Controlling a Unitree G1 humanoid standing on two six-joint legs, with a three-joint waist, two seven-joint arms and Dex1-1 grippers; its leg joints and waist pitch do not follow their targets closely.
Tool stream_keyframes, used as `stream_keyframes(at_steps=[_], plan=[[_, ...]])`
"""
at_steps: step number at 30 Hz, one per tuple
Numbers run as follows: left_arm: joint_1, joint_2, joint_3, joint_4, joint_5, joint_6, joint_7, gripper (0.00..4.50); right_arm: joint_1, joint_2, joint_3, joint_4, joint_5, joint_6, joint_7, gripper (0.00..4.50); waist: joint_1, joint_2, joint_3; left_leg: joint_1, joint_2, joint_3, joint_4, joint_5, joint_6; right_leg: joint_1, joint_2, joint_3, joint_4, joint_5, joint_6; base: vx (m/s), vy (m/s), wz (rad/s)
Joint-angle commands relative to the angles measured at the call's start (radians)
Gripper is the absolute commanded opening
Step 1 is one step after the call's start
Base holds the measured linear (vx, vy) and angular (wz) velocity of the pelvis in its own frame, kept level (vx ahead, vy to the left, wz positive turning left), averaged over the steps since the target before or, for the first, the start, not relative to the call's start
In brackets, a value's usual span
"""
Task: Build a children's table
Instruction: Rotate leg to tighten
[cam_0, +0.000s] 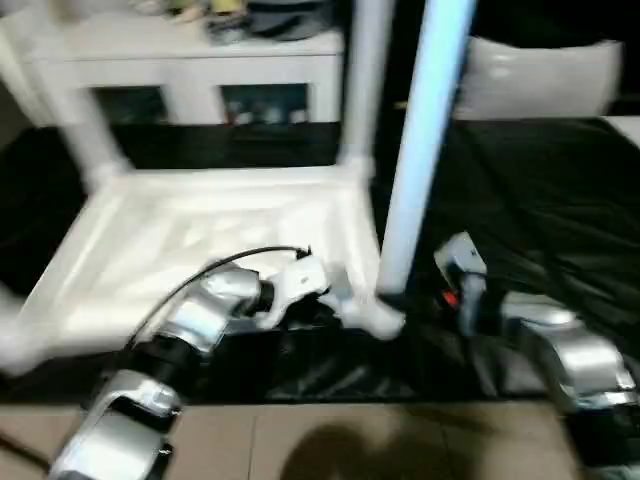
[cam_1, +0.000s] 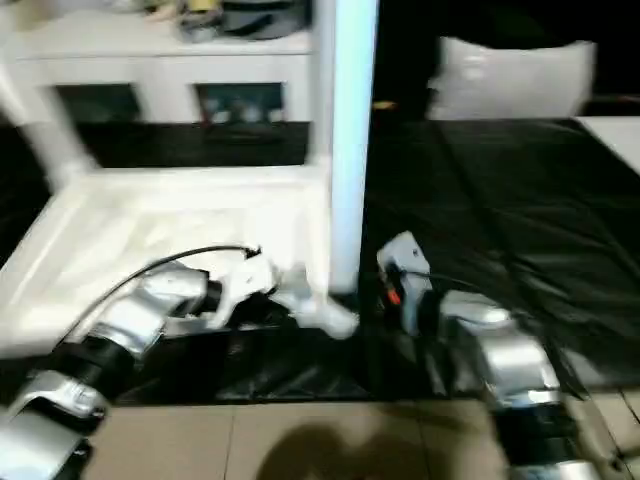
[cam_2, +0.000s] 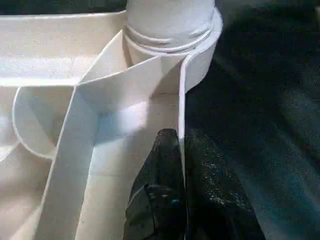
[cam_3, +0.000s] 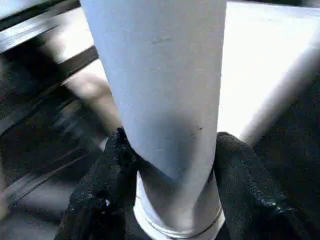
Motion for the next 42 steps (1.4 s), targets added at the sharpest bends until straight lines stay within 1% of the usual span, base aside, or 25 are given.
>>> stream_keyframes(at_steps=[1,2,3,4,5,6,7,8,9,10,11,12,13,14,15,17,19,22,26,29,31,34,38,39,42], plan=[[-0.014,-0.086,-0.038,-0.035,-0.015,0.042,0.050,0.00,-0.032,0.080,0.041,0.030,0.003,0.064,-0.105,1.91,-0.034,0.006,-0.028,0.007,0.032,-0.027,-0.074,-0.472,0.008,0.041,-0.044,-0.016,-0.128,-0.679,0.052,0.000,0.000,0.00],[-0.022,-0.097,-0.030,-0.023,-0.007,0.047,0.085,0.00,-0.044,0.104,0.040,0.046,-0.008,0.061,-0.142,1.91,-0.048,0.009,-0.024,0.001,0.046,-0.035,-0.087,-0.522,0.008,0.051,-0.039,-0.020,-0.125,-0.649,0.051,0.000,0.000,0.00],[-0.038,-0.117,-0.010,-0.012,0.010,0.073,0.152,0.00,-0.064,0.155,0.031,0.078,-0.034,0.041,-0.218,1.91,-0.061,0.018,-0.014,-0.032,0.100,-0.067,-0.150,-0.702,-0.003,0.094,-0.038,0.011,-0.030,-0.494,0.024,0.000,0.000,0.00],[-0.042,-0.120,-0.006,-0.010,0.013,0.077,0.165,0.00,-0.068,0.163,0.031,0.086,-0.040,0.029,-0.230,1.91,-0.055,0.022,-0.015,-0.033,0.117,-0.071,-0.173,-0.759,-0.017,0.103,-0.039,0.040,0.025,-0.408,-0.005,0.000,0.000,0.00],[-0.057,-0.126,0.005,-0.001,0.027,0.084,0.210,0.00,-0.078,0.187,0.035,0.113,-0.069,-0.017,-0.266,1.91,-0.063,-0.003,-0.010,-0.012,0.102,-0.058,-0.170,-0.797,-0.035,0.074,-0.045,0.072,0.024,-0.369,-0.038,0.000,0.000,0.00],[-0.062,-0.127,0.007,0.000,0.035,0.087,0.224,0.00,-0.080,0.193,0.039,0.119,-0.080,-0.029,-0.276,1.91,-0.063,-0.024,-0.009,0.016,0.055,-0.043,-0.134,-0.761,-0.036,0.039,-0.037,0.055,-0.051,-0.572,-0.004,0.000,0.000,0.00],[-0.067,-0.125,0.005,0.000,0.044,0.088,0.231,0.00,-0.080,0.194,0.043,0.119,-0.085,-0.025,-0.278,2.26,-0.072,-0.056,-0.012,0.082,-0.058,0.014,0.043,-0.387,0.011,-0.045,-0.074,-0.017,-0.172,-1.005,0.090,0.000,0.000,0.00],[-0.069,-0.120,0.004,0.002,0.049,0.085,0.232,0.00,-0.078,0.197,0.036,0.117,-0.078,-0.029,-0.275,2.47,-0.072,-0.056,-0.012,0.082,-0.058,0.014,0.043,-0.387,0.011,-0.045,-0.074,-0.017,-0.172,-1.005,0.090,0.000,0.000,0.00],[-0.071,-0.117,0.003,0.003,0.052,0.083,0.233,0.00,-0.076,0.200,0.029,0.113,-0.073,-0.033,-0.275,2.61,-0.078,-0.036,-0.016,-0.003,-0.026,-0.004,0.004,-0.326,0.031,0.035,-0.075,-0.049,-0.158,-0.942,0.144,0.088,0.007,-0.23],[-0.072,-0.111,0.003,0.004,0.054,0.078,0.232,0.00,-0.073,0.196,0.024,0.107,-0.070,-0.039,-0.269,2.63,-0.085,-0.003,-0.016,-0.011,0.028,-0.042,-0.040,-0.409,0.009,0.063,-0.079,-0.057,-0.135,-0.778,0.127,0.093,0.062,-0.21],[-0.072,-0.105,0.002,0.004,0.054,0.071,0.226,0.00,-0.069,0.186,0.020,0.103,-0.066,-0.048,-0.256,2.74,-0.092,0.005,-0.021,-0.045,0.055,-0.065,-0.065,-0.460,0.005,0.090,-0.073,-0.038,-0.086,-0.674,0.108,0.093,0.062,-0.21],[-0.072,-0.105,0.002,0.004,0.054,0.071,0.226,0.00,-0.069,0.186,0.020,0.103,-0.066,-0.048,-0.256,2.74,-0.071,0.022,-0.028,-0.040,0.092,-0.083,-0.101,-0.524,0.005,0.088,-0.074,0.018,-0.028,-0.465,0.046,0.000,0.000,0.00],[-0.068,-0.088,0.000,0.000,0.054,0.052,0.208,0.00,-0.059,0.161,0.010,0.088,-0.049,-0.062,-0.218,3.02,-0.073,0.007,-0.021,-0.016,0.055,-0.065,-0.088,-0.542,-0.010,0.049,-0.076,0.024,-0.069,-0.492,0.004,0.034,-0.009,0.25],[-0.066,-0.082,-0.001,-0.001,0.053,0.047,0.202,0.00,-0.055,0.153,0.005,0.080,-0.041,-0.063,-0.201,3.08,-0.070,-0.004,-0.018,-0.003,0.028,-0.048,-0.071,-0.513,-0.015,0.032,-0.076,0.015,-0.096,-0.587,-0.001,0.034,-0.009,0.25],[-0.061,-0.070,-0.003,-0.002,0.050,0.032,0.184,0.00,-0.044,0.131,0.000,0.061,-0.026,-0.071,-0.159,3.09,-0.068,-0.008,-0.022,-0.006,0.000,-0.031,-0.047,-0.411,0.001,0.032,-0.078,0.004,-0.109,-0.692,0.005,0.000,0.000,0.00],[-0.056,-0.050,-0.008,0.005,0.050,0.001,0.158,0.00,-0.025,0.084,-0.002,0.038,-0.013,-0.088,-0.088,3.13,-0.063,0.000,-0.030,-0.050,0.020,-0.046,-0.063,-0.297,0.036,0.062,-0.081,0.019,-0.084,-0.600,-0.007,0.000,0.000,0.00],[-0.053,-0.035,-0.010,0.011,0.046,-0.024,0.125,0.00,-0.013,0.045,-0.001,0.021,0.004,-0.105,-0.025,3.46,-0.051,0.004,-0.038,-0.045,0.040,-0.049,-0.070,-0.246,0.060,0.055,-0.076,0.037,-0.062,-0.408,-0.081,0.026,0.005,0.04],[-0.049,-0.011,-0.022,0.019,0.044,-0.074,0.077,0.00,0.000,-0.012,0.006,0.000,0.015,-0.114,0.046,3.77,-0.044,0.002,-0.042,-0.043,0.039,-0.042,-0.071,-0.244,0.088,0.053,-0.072,0.047,-0.052,-0.352,-0.128,0.059,0.002,0.07],[-0.041,0.044,-0.050,0.023,0.024,-0.180,-0.052,0.00,-0.002,-0.128,0.017,0.010,0.004,-0.161,0.175,3.98,-0.020,0.005,-0.066,-0.054,0.036,-0.037,-0.044,0.054,0.205,0.062,-0.070,0.058,0.002,0.008,-0.215,0.061,-0.008,0.02],[-0.038,0.079,-0.078,0.012,0.021,-0.219,-0.140,0.00,-0.009,-0.185,0.029,0.007,0.034,-0.175,0.304,3.98,0.005,-0.001,-0.070,-0.055,0.031,-0.028,-0.033,0.128,0.270,0.058,-0.067,0.064,0.019,0.073,-0.244,0.000,0.000,0.00],[-0.036,0.097,-0.094,0.009,0.019,-0.247,-0.188,0.00,-0.010,-0.215,0.046,0.002,0.048,-0.177,0.375,3.82,0.021,0.001,-0.062,-0.052,0.037,-0.023,-0.038,0.080,0.264,0.052,-0.067,0.065,0.011,-0.015,-0.236,0.000,0.000,0.00],[-0.030,0.114,-0.109,0.004,0.014,-0.284,-0.240,0.00,-0.013,-0.242,0.072,-0.007,0.068,-0.154,0.438,3.61,0.042,-0.005,-0.051,-0.043,0.044,-0.015,-0.052,-0.058,0.189,0.047,-0.065,0.070,-0.012,-0.230,-0.194,0.000,0.000,0.00],[-0.015,0.144,-0.133,-0.018,0.001,-0.330,-0.329,0.00,-0.017,-0.276,0.117,-0.016,0.086,-0.125,0.532,3.29,0.058,-0.006,-0.045,-0.037,0.045,-0.010,-0.061,-0.132,0.131,0.042,-0.064,0.079,-0.020,-0.338,-0.162,0.000,0.000,0.00],[-0.014,0.150,-0.138,-0.022,-0.002,-0.338,-0.347,0.00,-0.018,-0.278,0.125,-0.016,0.087,-0.123,0.551,3.18,0.058,-0.015,-0.045,-0.035,0.045,-0.009,-0.063,-0.143,0.125,0.041,-0.063,0.080,-0.022,-0.350,-0.159,0.000,0.000,0.00],[-0.011,0.160,-0.148,-0.029,-0.005,-0.356,-0.376,0.00,-0.019,-0.281,0.140,-0.017,0.089,-0.118,0.578,3.07,0.064,-0.008,-0.044,-0.030,0.048,-0.008,-0.068,-0.161,0.100,0.037,-0.063,0.088,-0.021,-0.357,-0.165,0.000,0.000,0.00]])
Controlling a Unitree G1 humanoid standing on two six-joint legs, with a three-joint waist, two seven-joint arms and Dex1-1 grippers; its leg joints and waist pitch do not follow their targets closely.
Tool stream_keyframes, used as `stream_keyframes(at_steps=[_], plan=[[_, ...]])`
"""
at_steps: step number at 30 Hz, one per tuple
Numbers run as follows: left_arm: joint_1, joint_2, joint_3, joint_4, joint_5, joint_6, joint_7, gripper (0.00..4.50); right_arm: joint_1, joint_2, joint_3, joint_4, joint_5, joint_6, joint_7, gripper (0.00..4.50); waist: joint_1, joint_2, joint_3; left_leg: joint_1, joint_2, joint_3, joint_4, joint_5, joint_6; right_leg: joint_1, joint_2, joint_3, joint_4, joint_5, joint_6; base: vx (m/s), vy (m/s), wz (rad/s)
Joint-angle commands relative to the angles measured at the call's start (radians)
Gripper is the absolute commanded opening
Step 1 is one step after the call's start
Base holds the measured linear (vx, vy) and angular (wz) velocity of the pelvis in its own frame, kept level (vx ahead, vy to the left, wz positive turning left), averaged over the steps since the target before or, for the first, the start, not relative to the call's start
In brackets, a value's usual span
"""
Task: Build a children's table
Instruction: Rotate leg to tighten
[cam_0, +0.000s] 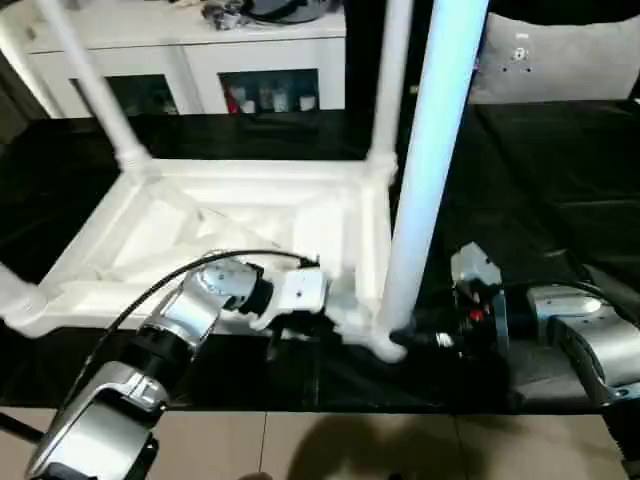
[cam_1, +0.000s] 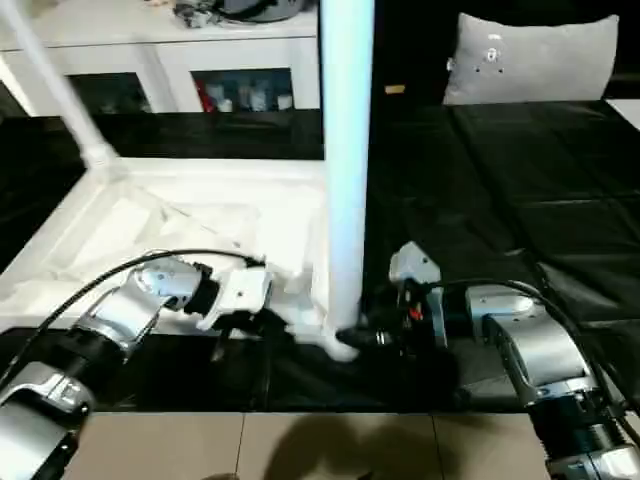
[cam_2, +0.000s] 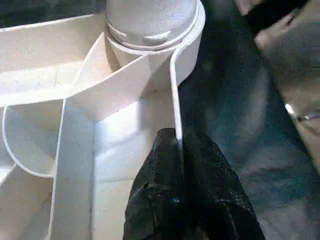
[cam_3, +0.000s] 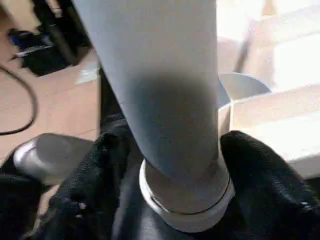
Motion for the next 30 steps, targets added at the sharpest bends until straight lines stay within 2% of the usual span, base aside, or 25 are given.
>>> stream_keyframes(at_steps=[1,7,11,14,17,20,21,23,24,26,27,28,29,30], plan=[[0.016,0.021,-0.057,-0.027,0.026,-0.037,-0.068,0.00,-0.007,-0.006,0.026,-0.026,0.008,0.002,0.034,2.91,0.000,-0.025,-0.063,-0.010,0.058,-0.007,-0.089,-0.138,0.084,0.065,-0.050,0.069,-0.075,-0.320,-0.174,0.000,0.000,0.00],[0.020,0.032,-0.070,-0.033,0.025,-0.062,-0.099,0.00,-0.008,-0.012,0.051,-0.030,0.021,0.000,0.069,2.37,0.010,-0.027,-0.068,-0.012,0.057,-0.004,-0.086,-0.095,0.092,0.067,-0.050,0.072,-0.065,-0.248,-0.195,0.000,0.000,0.00],[0.020,0.027,-0.068,-0.031,0.019,-0.062,-0.100,0.00,-0.002,-0.002,0.056,-0.038,0.023,0.006,0.073,2.11,0.011,-0.031,-0.068,-0.014,0.055,-0.003,-0.086,-0.087,0.091,0.069,-0.050,0.071,-0.068,-0.262,-0.189,0.000,0.000,0.00],[0.024,0.022,-0.062,-0.033,0.009,-0.053,-0.100,0.00,0.004,0.001,0.060,-0.045,0.028,0.011,0.073,2.08,0.011,-0.030,-0.067,-0.013,0.055,-0.003,-0.086,-0.093,0.088,0.068,-0.049,0.071,-0.069,-0.281,-0.182,0.000,0.000,0.00],[0.026,0.005,-0.043,-0.036,-0.009,0.002,-0.074,0.00,0.016,0.022,0.046,-0.056,0.038,0.023,0.037,2.02,0.011,-0.030,-0.067,-0.013,0.054,-0.003,-0.087,-0.093,0.086,0.068,-0.049,0.071,-0.071,-0.288,-0.178,0.000,0.000,0.00],[0.012,-0.043,-0.004,-0.020,-0.011,0.115,0.038,0.00,0.015,0.095,0.016,-0.030,-0.010,0.028,-0.143,2.02,0.007,-0.031,-0.062,-0.013,0.052,-0.002,-0.090,-0.116,0.073,0.067,-0.048,0.070,-0.078,-0.334,-0.166,0.000,0.000,0.00],[0.008,-0.056,0.004,-0.020,-0.009,0.153,0.068,0.00,0.013,0.123,0.006,-0.022,-0.030,0.035,-0.211,2.01,0.003,-0.029,-0.058,-0.010,0.051,-0.003,-0.093,-0.139,0.056,0.063,-0.047,0.068,-0.083,-0.381,-0.153,0.000,0.000,0.00],[0.005,-0.064,0.008,-0.021,-0.007,0.179,0.086,0.00,0.012,0.142,-0.001,-0.018,-0.042,0.041,-0.255,1.99,-0.009,-0.031,-0.054,-0.008,0.041,-0.006,-0.095,-0.181,0.026,0.064,-0.047,0.061,-0.099,-0.497,-0.104,0.000,0.000,0.00],[-0.001,-0.090,0.023,-0.021,-0.002,0.236,0.147,0.00,0.000,0.194,-0.018,-0.001,-0.072,0.058,-0.367,1.97,-0.020,-0.025,-0.052,-0.008,0.040,-0.007,-0.095,-0.207,0.022,0.062,-0.045,0.058,-0.105,-0.527,-0.089,0.000,0.000,0.00],[-0.009,-0.120,0.040,-0.021,0.003,0.290,0.215,0.00,-0.014,0.244,-0.030,0.016,-0.107,0.076,-0.479,1.97,-0.033,-0.025,-0.049,-0.009,0.038,-0.010,-0.095,-0.234,0.013,0.060,-0.044,0.052,-0.110,-0.555,-0.077,0.000,0.000,0.00],[-0.018,-0.146,0.051,-0.017,0.009,0.325,0.270,0.00,-0.028,0.291,-0.046,0.032,-0.126,0.106,-0.571,1.97,-0.047,-0.029,-0.049,-0.012,0.034,-0.014,-0.095,-0.258,0.004,0.061,-0.043,0.045,-0.116,-0.582,-0.057,0.000,0.000,0.00],[-0.018,-0.146,0.051,-0.017,0.009,0.325,0.270,0.00,-0.028,0.291,-0.046,0.032,-0.126,0.106,-0.571,1.97,-0.065,-0.024,-0.049,-0.013,0.032,-0.020,-0.094,-0.283,-0.004,0.062,-0.043,0.037,-0.118,-0.602,-0.046,0.000,0.000,0.00],[-0.024,-0.162,0.058,-0.018,0.015,0.347,0.303,0.00,-0.036,0.320,-0.056,0.040,-0.136,0.128,-0.626,1.97,-0.079,-0.024,-0.051,-0.013,0.031,-0.022,-0.093,-0.295,0.002,0.065,-0.043,0.035,-0.125,-0.601,-0.032,0.000,0.000,0.00],[-0.030,-0.183,0.070,-0.018,0.017,0.375,0.342,0.00,-0.050,0.355,-0.065,0.057,-0.151,0.140,-0.690,1.97,-0.085,-0.022,-0.052,-0.015,0.033,-0.023,-0.095,-0.289,0.006,0.066,-0.045,0.036,-0.124,-0.581,-0.039,0.000,0.000,0.00]])
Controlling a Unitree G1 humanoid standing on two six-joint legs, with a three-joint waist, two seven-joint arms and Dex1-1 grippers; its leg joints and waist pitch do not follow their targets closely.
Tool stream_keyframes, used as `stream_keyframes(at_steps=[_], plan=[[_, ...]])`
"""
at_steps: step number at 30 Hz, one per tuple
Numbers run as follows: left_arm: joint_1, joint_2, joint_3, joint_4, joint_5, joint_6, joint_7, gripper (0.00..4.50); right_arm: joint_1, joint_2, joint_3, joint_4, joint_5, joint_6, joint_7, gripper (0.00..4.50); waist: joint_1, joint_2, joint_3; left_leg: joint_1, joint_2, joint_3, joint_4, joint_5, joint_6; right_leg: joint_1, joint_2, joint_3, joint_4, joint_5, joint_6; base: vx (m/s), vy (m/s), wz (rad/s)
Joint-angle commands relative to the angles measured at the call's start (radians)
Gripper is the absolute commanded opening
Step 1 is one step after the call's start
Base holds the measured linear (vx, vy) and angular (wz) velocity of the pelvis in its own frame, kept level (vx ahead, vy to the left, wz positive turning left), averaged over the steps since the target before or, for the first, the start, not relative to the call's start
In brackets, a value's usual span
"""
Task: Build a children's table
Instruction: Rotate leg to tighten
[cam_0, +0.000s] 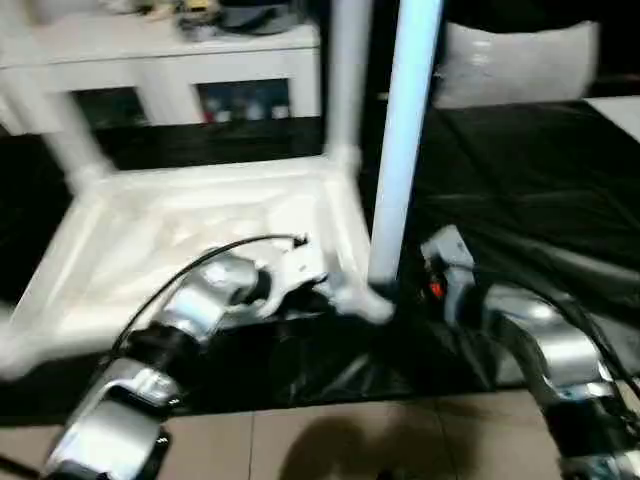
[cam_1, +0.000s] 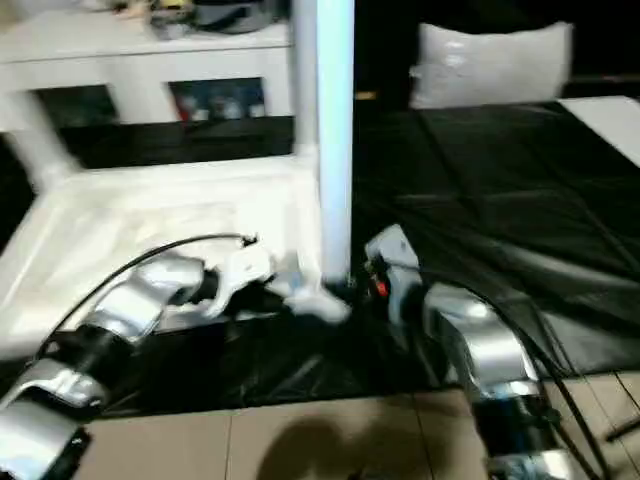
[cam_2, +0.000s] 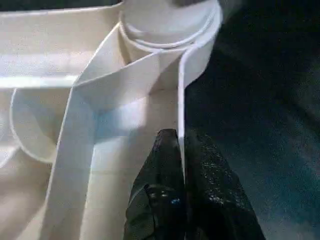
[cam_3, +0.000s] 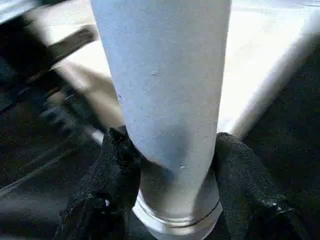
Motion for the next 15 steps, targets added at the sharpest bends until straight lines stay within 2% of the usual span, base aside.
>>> stream_keyframes(at_steps=[1,2,3,4,5,6,7,8,10,13,15], plan=[[-0.016,-0.083,-0.017,-0.018,-0.018,0.037,0.066,0.00,-0.042,0.086,0.029,0.058,-0.038,0.047,-0.149,1.97,-0.010,-0.016,-0.049,-0.021,0.032,-0.023,-0.090,-0.292,0.020,0.057,-0.049,0.035,-0.102,-0.554,-0.055,0.000,0.000,0.00],[-0.027,-0.106,-0.004,-0.012,-0.001,0.056,0.125,0.00,-0.061,0.134,0.016,0.090,-0.045,0.026,-0.211,1.97,-0.022,-0.017,-0.050,-0.023,0.031,-0.023,-0.090,-0.299,0.025,0.058,-0.049,0.035,-0.104,-0.548,-0.059,0.000,0.000,0.00],[-0.029,-0.109,-0.002,-0.010,0.002,0.059,0.136,0.00,-0.064,0.142,0.015,0.096,-0.045,0.019,-0.219,1.97,-0.026,-0.017,-0.050,-0.020,0.030,-0.021,-0.088,-0.302,0.029,0.054,-0.049,0.036,-0.104,-0.546,-0.066,0.000,0.000,0.00],[-0.035,-0.116,0.002,-0.006,0.009,0.062,0.158,0.00,-0.071,0.158,0.011,0.109,-0.043,0.001,-0.232,2.30,-0.029,-0.017,-0.051,-0.018,0.029,-0.022,-0.088,-0.300,0.033,0.053,-0.049,0.036,-0.104,-0.539,-0.071,0.000,0.000,0.00],[-0.038,-0.124,0.010,-0.007,0.011,0.071,0.178,0.00,-0.075,0.171,0.012,0.118,-0.043,-0.025,-0.235,2.50,-0.030,-0.024,-0.054,-0.024,0.032,-0.020,-0.089,-0.273,0.055,0.057,-0.052,0.043,-0.098,-0.500,-0.088,0.000,0.000,0.00],[-0.037,-0.127,0.013,-0.012,0.012,0.079,0.183,0.00,-0.074,0.175,0.013,0.113,-0.045,-0.029,-0.231,2.63,-0.029,-0.023,-0.056,-0.024,0.033,-0.019,-0.089,-0.257,0.061,0.057,-0.051,0.046,-0.097,-0.477,-0.097,0.000,0.000,0.00],[-0.035,-0.125,0.014,-0.019,0.014,0.083,0.183,0.00,-0.071,0.173,0.017,0.104,-0.046,-0.035,-0.219,2.74,-0.026,-0.022,-0.059,-0.026,0.037,-0.018,-0.089,-0.218,0.075,0.059,-0.052,0.051,-0.089,-0.410,-0.123,0.000,0.000,0.00],[-0.034,-0.123,0.013,-0.020,0.016,0.083,0.182,0.00,-0.069,0.171,0.018,0.101,-0.045,-0.037,-0.213,2.74,-0.022,-0.025,-0.062,-0.025,0.039,-0.015,-0.088,-0.183,0.091,0.060,-0.049,0.056,-0.080,-0.346,-0.148,0.000,0.000,0.00],[-0.027,-0.107,0.007,-0.031,0.023,0.083,0.180,0.00,-0.055,0.154,0.024,0.078,-0.044,-0.043,-0.186,2.99,-0.013,-0.025,-0.064,-0.030,0.040,-0.012,-0.085,-0.137,0.115,0.065,-0.050,0.060,-0.069,-0.285,-0.181,0.000,0.000,0.00],[-0.020,-0.093,0.006,-0.034,0.028,0.078,0.178,0.00,-0.045,0.137,0.020,0.071,-0.045,-0.055,-0.171,3.21,-0.002,-0.024,-0.066,-0.030,0.040,-0.010,-0.082,-0.103,0.128,0.067,-0.052,0.062,-0.063,-0.249,-0.198,0.000,0.000,0.00],[-0.014,-0.070,0.002,-0.032,0.031,0.054,0.163,0.00,-0.029,0.101,0.022,0.061,-0.040,-0.080,-0.126,3.43,0.008,-0.019,-0.063,-0.030,0.041,-0.009,-0.083,-0.102,0.128,0.067,-0.049,0.061,-0.067,-0.261,-0.188,0.000,0.000,0.00]])
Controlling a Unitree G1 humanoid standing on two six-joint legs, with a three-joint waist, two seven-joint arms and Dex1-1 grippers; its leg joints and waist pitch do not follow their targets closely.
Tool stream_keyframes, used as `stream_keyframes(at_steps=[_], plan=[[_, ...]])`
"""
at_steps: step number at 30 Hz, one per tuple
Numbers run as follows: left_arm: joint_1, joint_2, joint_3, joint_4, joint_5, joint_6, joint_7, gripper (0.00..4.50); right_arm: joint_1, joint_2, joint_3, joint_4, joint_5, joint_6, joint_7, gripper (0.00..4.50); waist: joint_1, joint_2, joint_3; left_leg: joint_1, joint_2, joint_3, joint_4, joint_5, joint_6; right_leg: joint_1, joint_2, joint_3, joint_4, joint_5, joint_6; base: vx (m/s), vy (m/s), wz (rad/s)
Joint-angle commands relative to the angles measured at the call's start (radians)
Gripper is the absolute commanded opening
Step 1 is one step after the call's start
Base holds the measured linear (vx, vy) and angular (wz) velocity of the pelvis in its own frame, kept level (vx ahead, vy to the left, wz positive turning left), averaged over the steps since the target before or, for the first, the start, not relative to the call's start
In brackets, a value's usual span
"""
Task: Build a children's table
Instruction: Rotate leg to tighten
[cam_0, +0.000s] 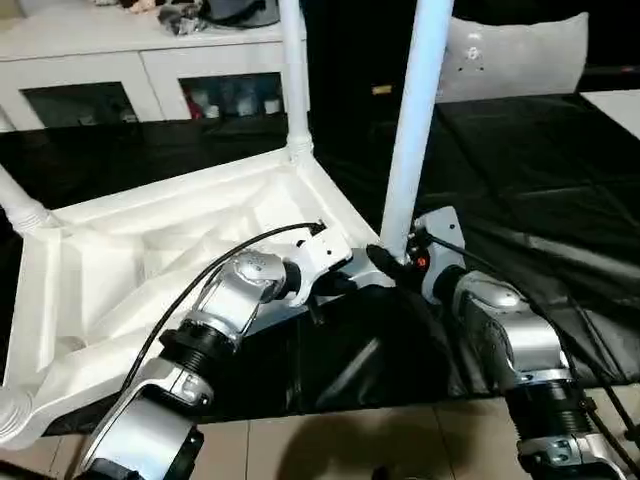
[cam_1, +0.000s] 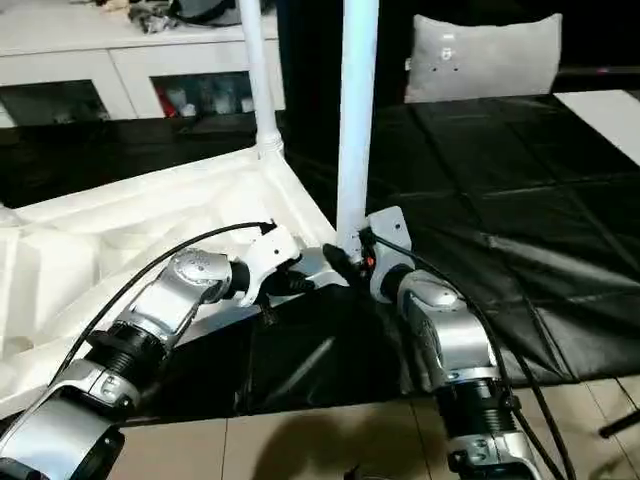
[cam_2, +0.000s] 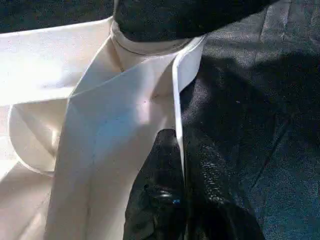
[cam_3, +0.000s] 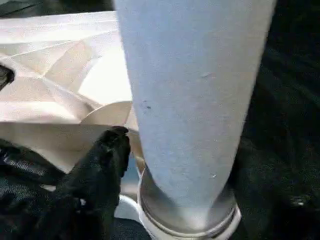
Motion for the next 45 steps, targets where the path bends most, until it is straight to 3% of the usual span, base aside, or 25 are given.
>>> stream_keyframes(at_steps=[1,5,10,11,12,13,16,23,25,26,28,29,32,38,40,45], plan=[[0.000,0.008,-0.025,-0.014,0.013,-0.026,-0.015,0.00,0.019,0.001,0.056,-0.018,0.023,-0.006,0.063,3.51,0.010,-0.014,-0.063,-0.022,0.038,-0.007,-0.076,-0.106,0.118,0.073,-0.055,0.058,-0.069,-0.276,-0.182,0.000,0.000,0.00],[0.008,0.055,-0.039,0.004,0.014,-0.097,-0.084,0.00,0.068,-0.110,0.064,-0.062,0.049,-0.041,0.219,3.83,0.027,-0.015,-0.060,-0.016,0.042,-0.005,-0.080,-0.147,0.109,0.071,-0.052,0.060,-0.076,-0.326,-0.162,0.000,0.000,0.00],[0.010,0.078,-0.051,0.012,0.011,-0.151,-0.135,0.00,0.082,-0.154,0.060,-0.078,0.064,-0.050,0.284,4.22,0.032,-0.014,-0.060,-0.014,0.045,-0.006,-0.083,-0.162,0.095,0.070,-0.052,0.063,-0.072,-0.311,-0.175,0.000,0.000,0.00],[0.010,0.097,-0.064,0.017,0.015,-0.188,-0.171,0.00,0.088,-0.184,0.059,-0.086,0.072,-0.055,0.326,4.22,0.035,-0.007,-0.060,-0.014,0.045,-0.007,-0.084,-0.164,0.092,0.070,-0.053,0.062,-0.072,-0.312,-0.178,0.000,0.000,0.00],[0.010,0.097,-0.064,0.017,0.015,-0.188,-0.171,0.00,0.088,-0.184,0.059,-0.086,0.072,-0.055,0.326,4.40,0.035,-0.011,-0.061,-0.015,0.045,-0.007,-0.084,-0.163,0.093,0.071,-0.053,0.063,-0.073,-0.309,-0.176,0.000,0.000,0.00],[0.009,0.124,-0.083,0.028,0.018,-0.244,-0.223,0.00,0.093,-0.231,0.059,-0.090,0.080,-0.065,0.390,4.47,0.039,-0.008,-0.060,-0.014,0.046,-0.007,-0.084,-0.161,0.095,0.071,-0.054,0.064,-0.071,-0.299,-0.181,0.000,0.000,0.00],[0.000,0.171,-0.122,0.045,0.021,-0.336,-0.326,0.00,0.098,-0.343,0.070,-0.102,0.104,-0.069,0.552,4.47,0.051,-0.011,-0.064,-0.013,0.047,-0.006,-0.081,-0.145,0.110,0.072,-0.053,0.066,-0.065,-0.252,-0.192,0.000,0.000,0.00],[0.008,0.201,-0.161,0.020,0.010,-0.383,-0.437,0.00,0.084,-0.412,0.104,-0.112,0.113,-0.091,0.660,4.47,0.076,-0.012,-0.062,-0.008,0.053,-0.001,-0.082,-0.134,0.104,0.067,-0.055,0.067,-0.066,-0.292,-0.188,0.000,0.000,0.00],[0.012,0.208,-0.169,0.012,0.007,-0.395,-0.462,0.00,0.082,-0.421,0.111,-0.121,0.127,-0.074,0.691,4.31,0.080,-0.011,-0.063,-0.008,0.054,-0.001,-0.082,-0.130,0.106,0.068,-0.054,0.067,-0.063,-0.275,-0.194,0.000,0.000,0.00],[0.013,0.210,-0.176,0.017,0.006,-0.429,-0.482,0.00,0.081,-0.433,0.128,-0.133,0.157,-0.045,0.750,4.31,0.085,-0.016,-0.064,-0.008,0.054,-0.001,-0.081,-0.126,0.111,0.069,-0.054,0.067,-0.059,-0.263,-0.201,0.000,0.000,0.00],[0.012,0.210,-0.179,0.020,0.006,-0.439,-0.486,0.00,0.081,-0.435,0.135,-0.138,0.165,-0.035,0.765,3.96,0.089,-0.014,-0.063,-0.008,0.056,0.000,-0.081,-0.124,0.112,0.068,-0.054,0.068,-0.060,-0.267,-0.199,0.000,0.000,0.00],[0.011,0.210,-0.182,0.026,0.004,-0.452,-0.493,0.00,0.080,-0.437,0.143,-0.140,0.170,-0.030,0.782,3.89,0.094,-0.020,-0.064,-0.008,0.055,0.000,-0.081,-0.122,0.110,0.069,-0.056,0.068,-0.061,-0.278,-0.194,0.000,0.000,0.00],[0.010,0.208,-0.182,0.033,0.000,-0.466,-0.502,0.00,0.078,-0.434,0.151,-0.135,0.175,-0.031,0.802,3.68,0.100,-0.019,-0.064,-0.007,0.055,0.001,-0.081,-0.112,0.102,0.067,-0.056,0.068,-0.062,-0.294,-0.183,0.000,0.000,0.00],[0.011,0.206,-0.183,0.034,-0.003,-0.472,-0.512,0.00,0.066,-0.418,0.154,-0.111,0.171,-0.058,0.798,3.28,0.102,-0.020,-0.065,-0.008,0.052,0.001,-0.081,-0.107,0.092,0.067,-0.056,0.067,-0.063,-0.300,-0.177,0.000,0.000,0.00],[0.009,0.205,-0.183,0.041,-0.004,-0.483,-0.515,0.00,0.045,-0.386,0.144,-0.072,0.153,-0.112,0.760,3.10,0.100,-0.019,-0.065,-0.008,0.052,0.001,-0.081,-0.109,0.089,0.066,-0.056,0.067,-0.063,-0.306,-0.176,0.000,0.000,0.00],[0.008,0.204,-0.181,0.048,-0.001,-0.492,-0.515,0.00,0.028,-0.360,0.152,-0.053,0.147,-0.119,0.748,2.61,0.103,-0.018,-0.067,-0.005,0.054,0.001,-0.081,-0.097,0.087,0.066,-0.055,0.068,-0.058,-0.273,-0.185,0.000,0.000,0.00]])
